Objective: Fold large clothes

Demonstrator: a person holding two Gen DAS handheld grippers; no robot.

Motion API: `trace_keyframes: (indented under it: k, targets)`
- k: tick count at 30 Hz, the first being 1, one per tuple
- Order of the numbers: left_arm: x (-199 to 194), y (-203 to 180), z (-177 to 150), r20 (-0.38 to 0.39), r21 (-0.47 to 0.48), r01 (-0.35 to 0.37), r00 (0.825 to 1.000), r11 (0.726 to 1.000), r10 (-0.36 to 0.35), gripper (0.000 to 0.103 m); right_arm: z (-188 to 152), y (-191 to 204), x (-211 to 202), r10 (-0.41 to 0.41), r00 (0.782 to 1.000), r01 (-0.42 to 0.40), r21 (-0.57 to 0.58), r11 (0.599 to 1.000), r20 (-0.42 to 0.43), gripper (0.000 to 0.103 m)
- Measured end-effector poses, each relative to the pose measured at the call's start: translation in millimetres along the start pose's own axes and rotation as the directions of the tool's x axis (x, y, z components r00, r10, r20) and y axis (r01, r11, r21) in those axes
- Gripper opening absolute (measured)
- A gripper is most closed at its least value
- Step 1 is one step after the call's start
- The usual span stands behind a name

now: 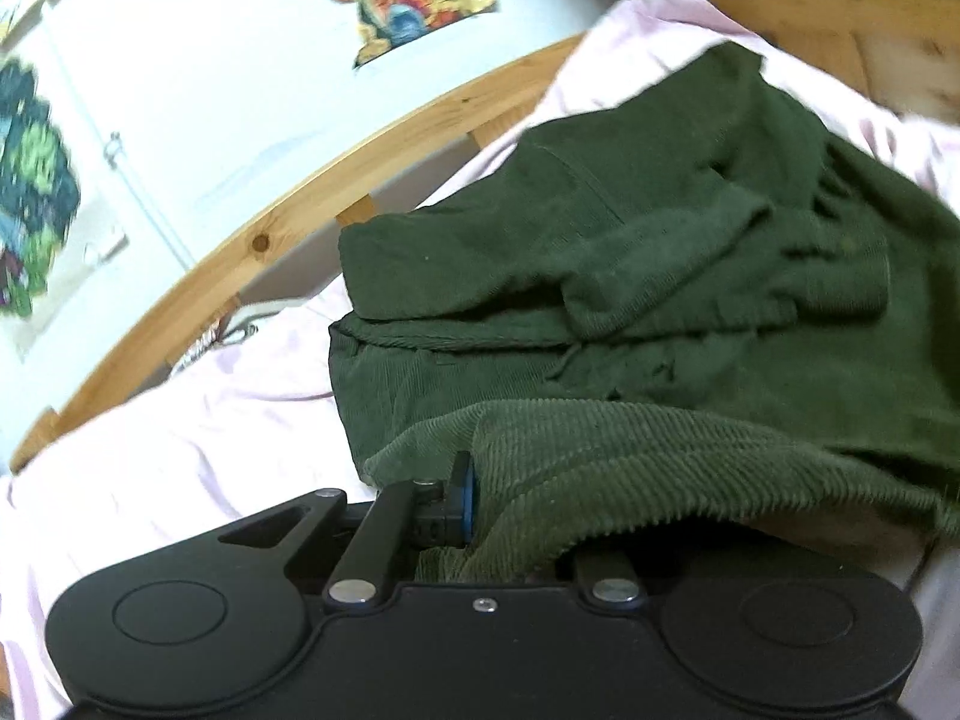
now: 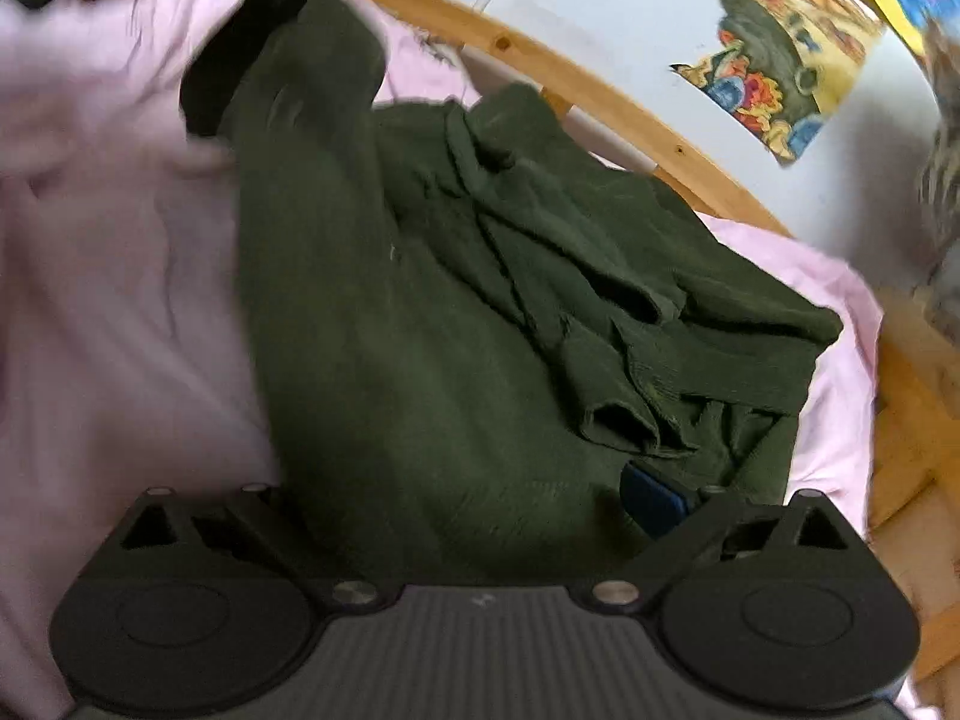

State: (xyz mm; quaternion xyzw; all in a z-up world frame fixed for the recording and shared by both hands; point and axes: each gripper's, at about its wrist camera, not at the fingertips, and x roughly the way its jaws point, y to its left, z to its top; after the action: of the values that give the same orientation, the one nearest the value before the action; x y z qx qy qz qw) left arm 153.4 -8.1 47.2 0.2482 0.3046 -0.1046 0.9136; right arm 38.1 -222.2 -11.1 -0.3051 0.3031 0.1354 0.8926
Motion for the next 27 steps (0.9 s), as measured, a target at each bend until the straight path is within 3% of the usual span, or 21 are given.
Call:
trace_keyframes:
  k: [2, 5, 11, 13, 15, 16, 18, 22, 25, 26, 27]
  targets:
    - [-1, 3, 3, -0.013, -0.035, 0.008, 1.0, 0.999, -0.009, 0.008, 1, 6, 2, -0.003, 1.0, 0.003, -0.01, 1.0, 0.006, 0.097]
    - [-1, 5, 3, -0.014, -0.042, 0.009, 1.0, 0.999, -0.01, 0.008, -1, 7, 3, -0.087, 0.996, 0.087, -0.062, 0.994, 0.004, 0.085]
    - [0, 3, -14, -0.025, -0.015, -0.009, 1.0, 1.0, 0.009, 0.01, -22, -37, -3, -0.196, 0.978, 0.196, -0.007, 0.981, -0.075, 0.079]
    - [1, 3, -24, -0.026, 0.003, -0.031, 0.999, 1.0, 0.031, 0.015, -30, -46, -10, -0.216, 0.973, 0.216, -0.016, 0.976, -0.076, 0.07]
    - [6, -1, -38, -0.041, 0.032, -0.066, 0.997, 0.997, 0.067, 0.026, -34, -52, -17, -0.2, 0.977, 0.2, -0.003, 0.98, -0.068, 0.05]
    - [10, -2, -44, -0.057, 0.039, -0.076, 0.995, 0.996, 0.078, 0.031, -32, -52, -19, -0.187, 0.98, 0.187, 0.005, 0.982, -0.063, 0.048]
    - [19, -6, -61, -0.102, 0.069, -0.09, 0.99, 0.994, 0.096, 0.03, -29, -46, -22, -0.166, 0.985, 0.165, -0.016, 0.986, -0.057, 0.031]
    - [34, -16, -90, -0.171, 0.173, -0.142, 0.97, 0.975, 0.172, 0.033, -28, -53, -22, -0.121, 0.989, 0.125, 0.042, 0.991, -0.083, 0.028]
    - [33, -20, -98, -0.146, 0.221, -0.152, 0.972, 0.963, 0.186, 0.032, -31, -65, -23, -0.079, 0.99, 0.096, 0.138, 0.986, -0.118, 0.029]
    - [32, -21, -98, -0.143, 0.227, -0.151, 0.972, 0.962, 0.187, 0.03, -31, -68, -24, -0.064, 0.99, 0.084, 0.163, 0.983, -0.123, 0.024]
    - [31, -21, -98, -0.142, 0.231, -0.142, 0.974, 0.963, 0.177, 0.019, -31, -69, -25, -0.054, 0.991, 0.076, 0.179, 0.981, -0.125, 0.015]
